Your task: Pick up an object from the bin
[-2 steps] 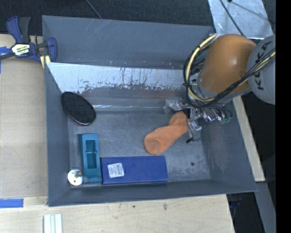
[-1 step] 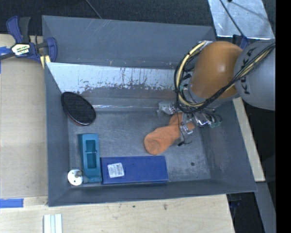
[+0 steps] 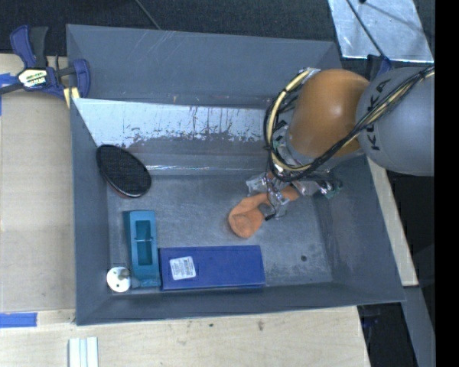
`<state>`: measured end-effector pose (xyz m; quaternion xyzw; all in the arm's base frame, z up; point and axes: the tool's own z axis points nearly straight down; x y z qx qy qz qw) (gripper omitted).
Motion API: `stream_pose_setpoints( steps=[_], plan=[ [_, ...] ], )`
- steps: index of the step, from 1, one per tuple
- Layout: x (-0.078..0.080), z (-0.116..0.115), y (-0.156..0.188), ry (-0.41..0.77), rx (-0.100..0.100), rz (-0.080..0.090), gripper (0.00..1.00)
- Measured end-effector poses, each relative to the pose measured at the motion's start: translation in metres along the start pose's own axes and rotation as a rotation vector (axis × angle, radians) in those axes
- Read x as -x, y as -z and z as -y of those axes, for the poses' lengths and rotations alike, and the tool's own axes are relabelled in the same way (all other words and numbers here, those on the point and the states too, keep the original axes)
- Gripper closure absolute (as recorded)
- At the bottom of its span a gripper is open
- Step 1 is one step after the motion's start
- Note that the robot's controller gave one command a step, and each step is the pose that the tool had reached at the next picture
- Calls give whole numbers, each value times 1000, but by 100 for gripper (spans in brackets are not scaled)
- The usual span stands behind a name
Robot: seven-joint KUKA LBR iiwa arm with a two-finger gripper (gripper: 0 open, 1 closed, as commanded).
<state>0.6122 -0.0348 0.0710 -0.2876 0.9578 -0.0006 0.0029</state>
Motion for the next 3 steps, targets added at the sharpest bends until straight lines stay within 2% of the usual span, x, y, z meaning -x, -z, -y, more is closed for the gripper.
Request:
stream_pose_setpoints(
  steps=[3],
  plan=[
    [0, 0, 3, -1, 0, 0, 100]
  ],
)
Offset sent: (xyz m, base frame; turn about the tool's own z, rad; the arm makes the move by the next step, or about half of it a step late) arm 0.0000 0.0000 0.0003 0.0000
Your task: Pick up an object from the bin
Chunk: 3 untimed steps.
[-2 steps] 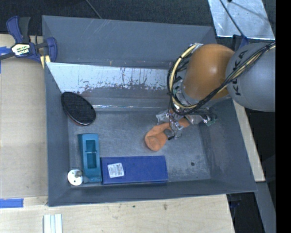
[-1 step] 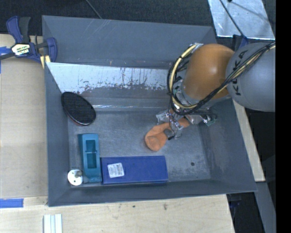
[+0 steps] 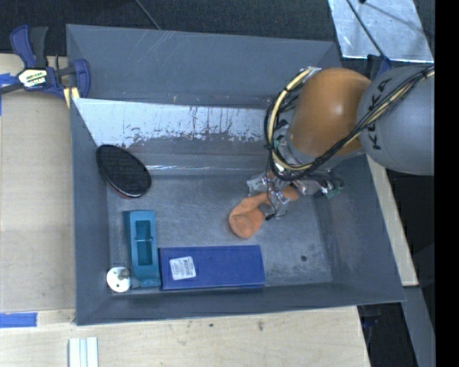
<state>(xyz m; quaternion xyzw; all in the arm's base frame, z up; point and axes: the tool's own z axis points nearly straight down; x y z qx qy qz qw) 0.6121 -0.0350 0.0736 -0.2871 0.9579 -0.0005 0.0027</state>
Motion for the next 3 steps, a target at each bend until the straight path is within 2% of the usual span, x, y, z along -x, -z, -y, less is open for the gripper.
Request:
stream_pose_setpoints(
  steps=[3],
  plan=[
    [0, 0, 26, -1, 1, -1, 100]
  ],
)
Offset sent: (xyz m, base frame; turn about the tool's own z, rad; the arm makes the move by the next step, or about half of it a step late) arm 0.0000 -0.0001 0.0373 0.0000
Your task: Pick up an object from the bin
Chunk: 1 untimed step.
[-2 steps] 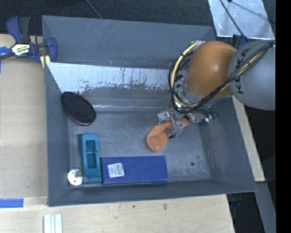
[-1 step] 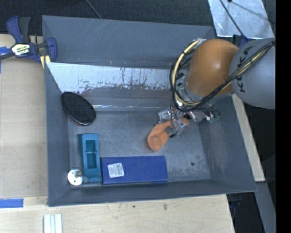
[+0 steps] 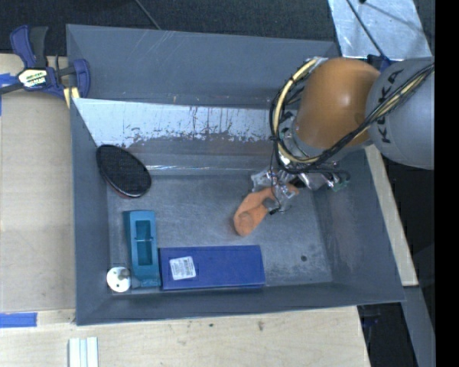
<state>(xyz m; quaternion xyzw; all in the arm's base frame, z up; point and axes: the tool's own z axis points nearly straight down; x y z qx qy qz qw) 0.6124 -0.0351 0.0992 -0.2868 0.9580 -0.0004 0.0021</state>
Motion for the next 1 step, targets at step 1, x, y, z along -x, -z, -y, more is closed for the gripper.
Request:
stream_pose_setpoints(
  steps=[1],
  plan=[
    [0, 0, 8, 0, -1, 1, 100]
  ],
)
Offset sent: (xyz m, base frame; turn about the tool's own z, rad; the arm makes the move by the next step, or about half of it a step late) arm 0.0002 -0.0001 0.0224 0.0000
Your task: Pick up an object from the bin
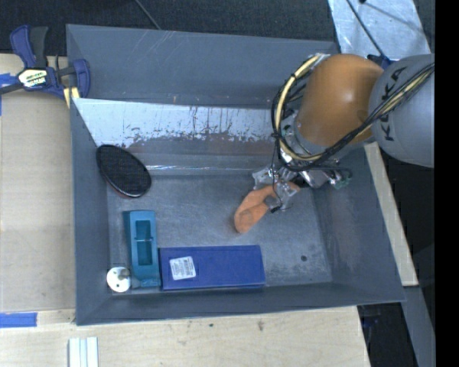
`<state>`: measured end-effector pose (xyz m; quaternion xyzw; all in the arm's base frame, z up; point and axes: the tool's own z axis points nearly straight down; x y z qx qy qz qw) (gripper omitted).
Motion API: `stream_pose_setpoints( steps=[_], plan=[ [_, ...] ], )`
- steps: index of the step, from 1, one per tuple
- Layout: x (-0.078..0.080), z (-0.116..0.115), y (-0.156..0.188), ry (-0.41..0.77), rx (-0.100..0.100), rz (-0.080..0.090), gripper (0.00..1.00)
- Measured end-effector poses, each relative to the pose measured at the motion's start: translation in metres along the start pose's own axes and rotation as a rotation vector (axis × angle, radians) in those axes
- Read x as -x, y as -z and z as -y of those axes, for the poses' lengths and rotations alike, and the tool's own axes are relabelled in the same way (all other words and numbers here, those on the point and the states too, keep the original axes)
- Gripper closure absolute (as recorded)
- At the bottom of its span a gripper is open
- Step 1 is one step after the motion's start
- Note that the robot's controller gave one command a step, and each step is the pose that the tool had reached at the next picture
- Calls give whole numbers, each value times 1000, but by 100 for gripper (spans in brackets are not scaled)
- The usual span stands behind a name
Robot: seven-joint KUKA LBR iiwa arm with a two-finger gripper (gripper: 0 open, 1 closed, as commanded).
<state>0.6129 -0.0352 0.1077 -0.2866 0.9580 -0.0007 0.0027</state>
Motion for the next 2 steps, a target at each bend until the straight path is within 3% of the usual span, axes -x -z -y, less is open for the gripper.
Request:
stream_pose_setpoints(
  steps=[2],
  plan=[
    [0, 0, 13, -1, 3, -4, 100]
  ],
)
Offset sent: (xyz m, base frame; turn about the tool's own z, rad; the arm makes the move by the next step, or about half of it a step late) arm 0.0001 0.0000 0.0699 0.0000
